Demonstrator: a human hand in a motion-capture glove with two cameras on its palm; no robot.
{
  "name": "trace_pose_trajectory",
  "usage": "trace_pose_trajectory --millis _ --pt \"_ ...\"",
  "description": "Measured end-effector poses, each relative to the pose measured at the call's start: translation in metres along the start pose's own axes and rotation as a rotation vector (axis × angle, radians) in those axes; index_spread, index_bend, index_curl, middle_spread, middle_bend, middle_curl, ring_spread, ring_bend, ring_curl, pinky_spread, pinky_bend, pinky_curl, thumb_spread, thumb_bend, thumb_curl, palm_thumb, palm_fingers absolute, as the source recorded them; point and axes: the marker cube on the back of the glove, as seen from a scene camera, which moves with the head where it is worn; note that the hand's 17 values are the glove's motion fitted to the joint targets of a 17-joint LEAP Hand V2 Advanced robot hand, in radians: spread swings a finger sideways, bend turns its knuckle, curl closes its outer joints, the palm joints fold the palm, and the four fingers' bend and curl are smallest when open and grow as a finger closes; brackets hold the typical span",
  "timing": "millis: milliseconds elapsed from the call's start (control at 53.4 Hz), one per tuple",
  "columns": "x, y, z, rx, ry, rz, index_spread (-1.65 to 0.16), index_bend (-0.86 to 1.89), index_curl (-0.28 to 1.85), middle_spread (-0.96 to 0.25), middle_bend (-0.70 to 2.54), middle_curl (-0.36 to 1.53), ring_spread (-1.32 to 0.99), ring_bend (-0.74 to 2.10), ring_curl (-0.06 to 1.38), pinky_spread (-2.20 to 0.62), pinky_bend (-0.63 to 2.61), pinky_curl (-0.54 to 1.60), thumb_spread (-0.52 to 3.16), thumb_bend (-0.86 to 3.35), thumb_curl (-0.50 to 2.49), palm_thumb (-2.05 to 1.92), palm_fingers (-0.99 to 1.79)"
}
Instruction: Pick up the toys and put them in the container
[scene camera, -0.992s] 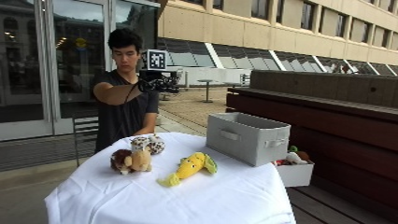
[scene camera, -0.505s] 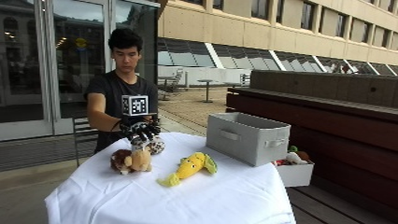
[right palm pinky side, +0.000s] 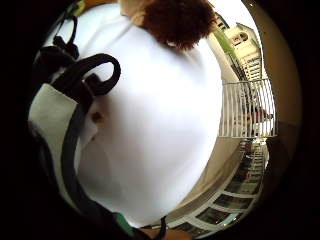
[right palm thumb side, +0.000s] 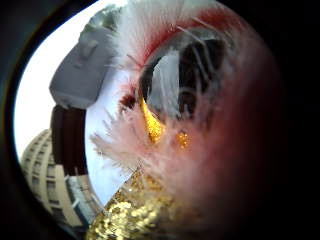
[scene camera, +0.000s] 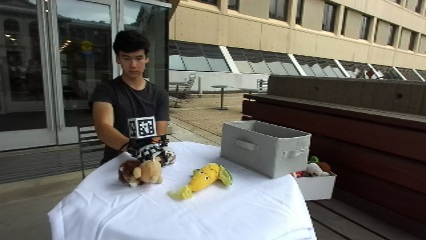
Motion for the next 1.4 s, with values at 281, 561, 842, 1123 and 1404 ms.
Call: trace_pose_trajectory --millis 281,561,842,1123,1404 --pt "0.006 -0.032 -0.022 -0.181 -0.032 0.057 -0.25 0.38 0.43 -0.26 0.77 0.56 -0.38 0.98 0.48 -0.47 0.63 0.32 0.70 0.33 0.53 0.89 1.37" --pt "-0.020 -0.108 -0.138 -0.097 -0.004 0.315 -0.24 0.27 0.47 -0.28 0.84 0.58 -0.38 1.10 0.50 -0.47 0.76 0.37 0.55 0.18 0.60 0.71 1.12" --pt "-0.102 -0.205 -0.297 0.051 -0.086 0.099 -0.31 0.13 0.45 -0.36 0.77 0.58 -0.42 1.14 0.50 -0.46 0.85 0.39 0.57 0.10 0.69 0.67 1.07" --pt "-0.276 -0.255 -0.286 0.101 -0.121 -0.041 -0.33 0.13 0.43 -0.39 0.75 0.61 -0.43 1.14 0.50 -0.45 0.86 0.38 0.60 0.05 0.77 0.67 1.07" --pt "-0.357 -0.257 -0.207 -0.048 -0.225 -0.085 -0.33 0.08 0.36 -0.40 0.69 0.62 -0.42 1.15 0.49 -0.45 0.92 0.39 0.67 -0.02 0.81 0.62 1.01"
